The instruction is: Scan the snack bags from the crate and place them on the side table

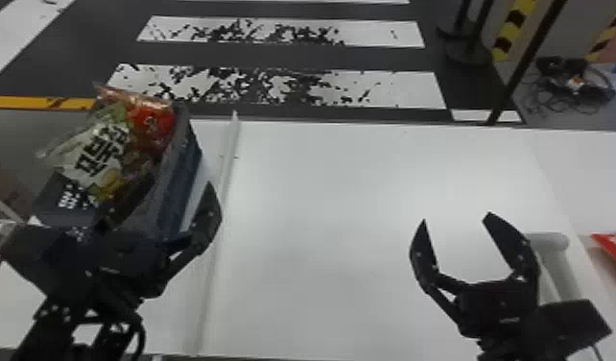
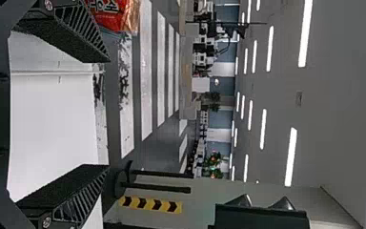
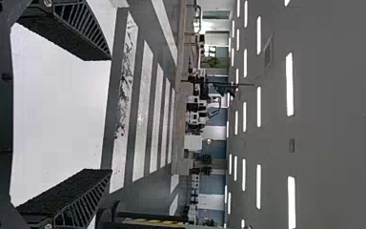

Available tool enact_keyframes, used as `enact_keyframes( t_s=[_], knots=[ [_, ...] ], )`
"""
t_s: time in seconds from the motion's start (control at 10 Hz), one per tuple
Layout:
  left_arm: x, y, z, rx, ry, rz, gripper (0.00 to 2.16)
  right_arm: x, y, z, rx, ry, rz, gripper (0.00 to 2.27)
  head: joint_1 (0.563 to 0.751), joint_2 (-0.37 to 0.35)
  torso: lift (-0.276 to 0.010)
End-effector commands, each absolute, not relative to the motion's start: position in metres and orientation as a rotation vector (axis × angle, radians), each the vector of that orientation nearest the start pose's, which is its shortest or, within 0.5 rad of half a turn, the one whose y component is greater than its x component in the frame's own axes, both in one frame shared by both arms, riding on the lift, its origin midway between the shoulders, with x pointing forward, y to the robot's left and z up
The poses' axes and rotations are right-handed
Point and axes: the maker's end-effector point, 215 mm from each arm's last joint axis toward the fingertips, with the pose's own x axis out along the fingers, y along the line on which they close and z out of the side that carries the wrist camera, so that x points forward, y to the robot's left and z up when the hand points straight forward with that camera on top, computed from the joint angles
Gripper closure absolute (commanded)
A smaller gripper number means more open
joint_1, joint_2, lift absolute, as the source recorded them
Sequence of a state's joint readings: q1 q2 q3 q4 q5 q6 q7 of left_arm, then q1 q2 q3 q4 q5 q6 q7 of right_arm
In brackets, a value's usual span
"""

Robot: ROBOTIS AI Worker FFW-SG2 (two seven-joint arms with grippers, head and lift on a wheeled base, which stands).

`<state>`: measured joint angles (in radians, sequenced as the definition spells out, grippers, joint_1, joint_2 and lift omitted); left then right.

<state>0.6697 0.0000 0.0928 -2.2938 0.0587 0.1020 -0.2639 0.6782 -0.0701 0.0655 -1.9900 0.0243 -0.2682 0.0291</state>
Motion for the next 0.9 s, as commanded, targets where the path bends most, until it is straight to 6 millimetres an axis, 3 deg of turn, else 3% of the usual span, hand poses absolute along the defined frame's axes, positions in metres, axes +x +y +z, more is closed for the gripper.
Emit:
enact_keyframes(
  t_s=[0.0, 0.3, 0.8],
  knots=[
    [0.400, 0.253, -0.290, 0.004, 0.062, -0.145, 0.08, 0.379, -0.190, -0.369, -0.032, -0.003, 0.128, 0.03, 0.695, 0.030, -0.094],
    [0.399, 0.333, -0.283, 0.027, 0.105, -0.040, 0.08, 0.382, -0.193, -0.376, -0.035, 0.005, 0.125, 0.03, 0.695, 0.137, -0.094],
    [0.416, 0.423, -0.275, 0.028, 0.127, 0.013, 0.08, 0.380, -0.194, -0.389, -0.030, 0.026, 0.127, 0.03, 0.695, 0.261, -0.094]
  ],
)
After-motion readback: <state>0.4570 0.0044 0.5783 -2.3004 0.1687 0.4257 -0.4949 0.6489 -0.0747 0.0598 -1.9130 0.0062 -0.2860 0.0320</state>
